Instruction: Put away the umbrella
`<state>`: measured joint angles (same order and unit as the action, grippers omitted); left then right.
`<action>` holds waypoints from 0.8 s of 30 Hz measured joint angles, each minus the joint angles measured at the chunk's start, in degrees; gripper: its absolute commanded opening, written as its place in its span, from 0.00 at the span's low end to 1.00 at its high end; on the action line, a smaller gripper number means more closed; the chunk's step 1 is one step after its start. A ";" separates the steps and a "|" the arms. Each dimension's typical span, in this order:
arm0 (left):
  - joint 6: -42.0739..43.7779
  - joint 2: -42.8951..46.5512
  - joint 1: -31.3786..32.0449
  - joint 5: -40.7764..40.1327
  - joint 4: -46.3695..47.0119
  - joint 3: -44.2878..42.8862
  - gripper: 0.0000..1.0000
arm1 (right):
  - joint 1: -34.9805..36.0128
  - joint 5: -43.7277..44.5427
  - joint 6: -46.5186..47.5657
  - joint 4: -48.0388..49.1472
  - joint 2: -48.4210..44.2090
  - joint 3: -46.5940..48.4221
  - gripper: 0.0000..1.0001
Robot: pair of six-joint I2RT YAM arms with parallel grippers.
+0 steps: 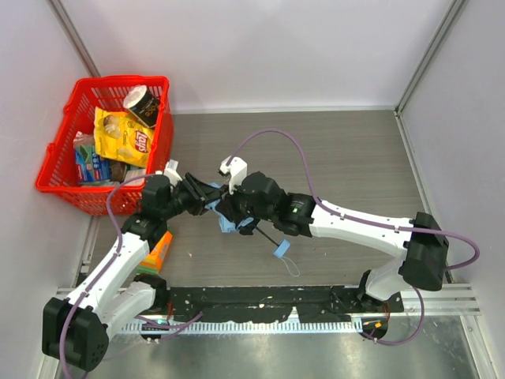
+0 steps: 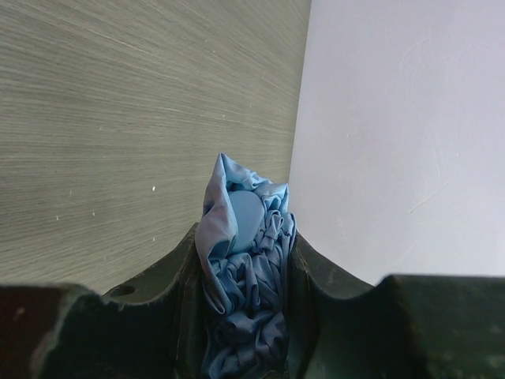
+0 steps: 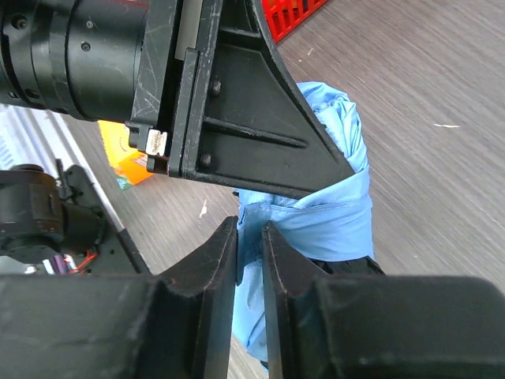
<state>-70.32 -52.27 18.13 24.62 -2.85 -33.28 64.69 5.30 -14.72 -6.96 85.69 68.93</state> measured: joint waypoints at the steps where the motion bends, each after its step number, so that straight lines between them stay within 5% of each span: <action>1: 0.00 0.00 0.00 0.00 0.02 0.00 0.00 | -0.46 -1.16 -0.81 0.68 -0.20 -0.46 0.27; 9: -0.02 0.00 -0.22 -0.68 0.35 0.00 0.00 | -3.80 -8.02 -5.81 5.53 -0.59 -3.26 0.29; 16: -0.83 -0.09 -0.24 -0.59 0.96 0.00 0.00 | -4.07 -9.64 -5.95 5.90 -1.07 -3.34 0.43; 24: -2.93 -0.17 -0.24 -0.39 4.68 0.85 0.00 | -6.03 -16.48 -9.46 7.78 -0.85 -3.34 0.37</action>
<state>-73.25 -52.45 17.89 24.23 1.83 -32.42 58.65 -11.18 -24.18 0.82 84.84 65.58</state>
